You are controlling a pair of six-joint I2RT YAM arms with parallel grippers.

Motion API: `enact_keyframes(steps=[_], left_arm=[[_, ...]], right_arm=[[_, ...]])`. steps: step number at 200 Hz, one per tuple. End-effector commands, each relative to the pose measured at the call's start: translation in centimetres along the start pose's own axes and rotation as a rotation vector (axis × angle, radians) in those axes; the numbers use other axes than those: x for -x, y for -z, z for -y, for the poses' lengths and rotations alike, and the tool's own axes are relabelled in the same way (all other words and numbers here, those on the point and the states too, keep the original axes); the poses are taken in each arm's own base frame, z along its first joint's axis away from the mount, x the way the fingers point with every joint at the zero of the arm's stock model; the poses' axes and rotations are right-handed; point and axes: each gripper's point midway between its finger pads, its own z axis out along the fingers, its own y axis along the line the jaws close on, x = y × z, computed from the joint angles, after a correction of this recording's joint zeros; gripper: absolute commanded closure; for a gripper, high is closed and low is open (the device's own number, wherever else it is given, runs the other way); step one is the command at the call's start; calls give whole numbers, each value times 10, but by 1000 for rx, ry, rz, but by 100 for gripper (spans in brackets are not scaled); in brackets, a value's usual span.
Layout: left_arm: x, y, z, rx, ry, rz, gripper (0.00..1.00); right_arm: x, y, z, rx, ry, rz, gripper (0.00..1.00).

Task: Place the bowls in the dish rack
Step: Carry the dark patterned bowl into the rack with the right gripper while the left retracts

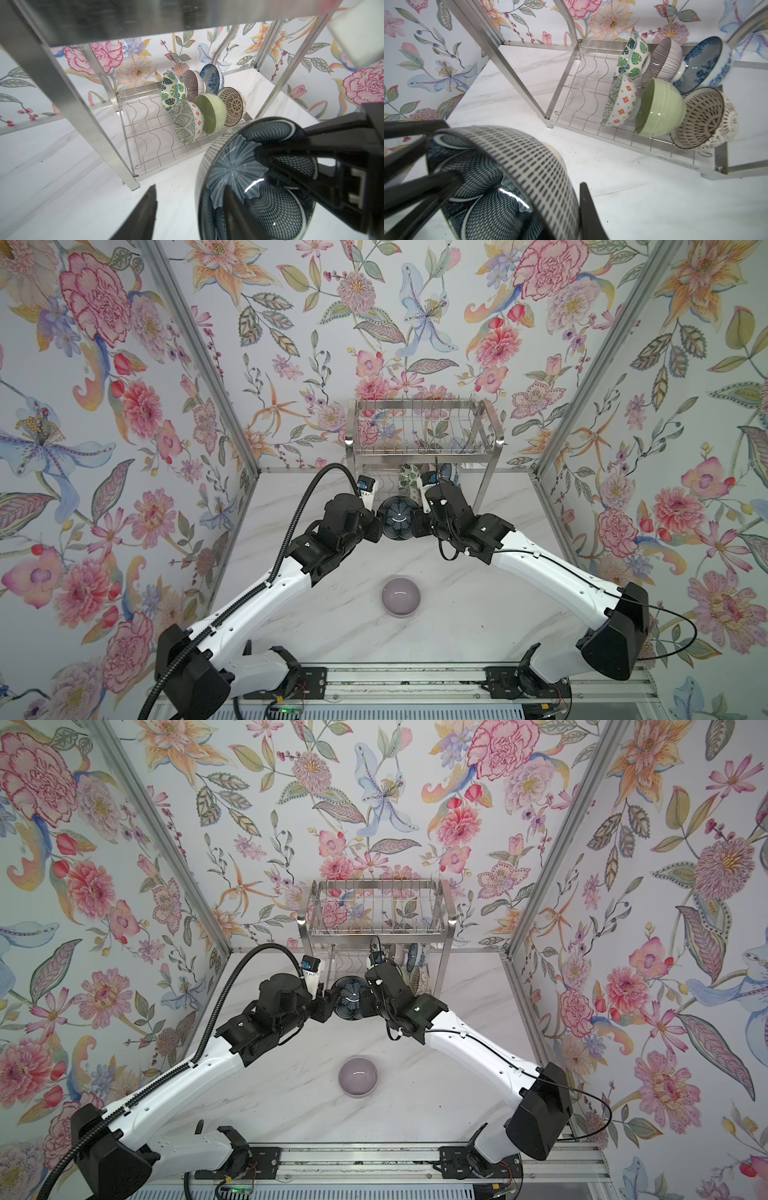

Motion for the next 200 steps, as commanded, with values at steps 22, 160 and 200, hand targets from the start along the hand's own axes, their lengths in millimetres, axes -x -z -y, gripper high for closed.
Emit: enact_keyframes(steps=[22,160,200], left_arm=[[23,46,-51,143,54,49,1],[8,55,-148,268,99,15,1],[8,51,-156,253,81,-16,0]], right_arm=[[11,8,21,-131,78,11,100],[16,-59,3,-539,797,-191,100],[17,-82,7,-581,789,-222,100]])
